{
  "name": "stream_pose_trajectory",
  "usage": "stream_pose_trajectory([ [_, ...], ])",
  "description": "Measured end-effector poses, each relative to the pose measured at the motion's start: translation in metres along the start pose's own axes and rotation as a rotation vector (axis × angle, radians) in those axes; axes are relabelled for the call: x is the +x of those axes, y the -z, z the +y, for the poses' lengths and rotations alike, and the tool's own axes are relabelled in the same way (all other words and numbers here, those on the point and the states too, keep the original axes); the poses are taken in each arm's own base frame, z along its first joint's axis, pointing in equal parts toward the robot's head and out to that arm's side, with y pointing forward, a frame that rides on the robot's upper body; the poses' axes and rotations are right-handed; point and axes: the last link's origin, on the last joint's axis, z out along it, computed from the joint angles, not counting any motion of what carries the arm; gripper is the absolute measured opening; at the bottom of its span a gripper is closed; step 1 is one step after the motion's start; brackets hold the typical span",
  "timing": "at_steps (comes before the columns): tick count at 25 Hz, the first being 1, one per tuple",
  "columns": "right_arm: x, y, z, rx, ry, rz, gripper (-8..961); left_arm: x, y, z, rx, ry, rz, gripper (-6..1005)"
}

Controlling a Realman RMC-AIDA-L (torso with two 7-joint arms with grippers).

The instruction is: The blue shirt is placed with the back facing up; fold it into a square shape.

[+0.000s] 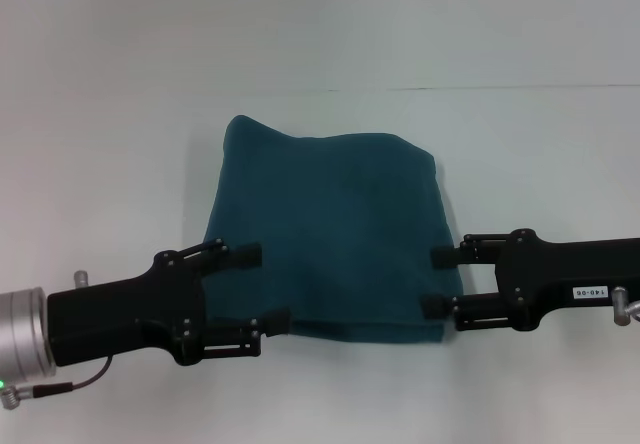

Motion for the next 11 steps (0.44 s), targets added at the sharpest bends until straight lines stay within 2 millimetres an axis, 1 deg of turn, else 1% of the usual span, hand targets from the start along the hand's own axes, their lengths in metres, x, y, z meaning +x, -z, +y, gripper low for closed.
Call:
stream_pose_trajectory([
  [11,0.0002,-0.0008,0.0011,-0.006,-0.002,0.000,779,-0.0004,-0.0003,0.0001,-0.002,0.002,-0.004,920],
])
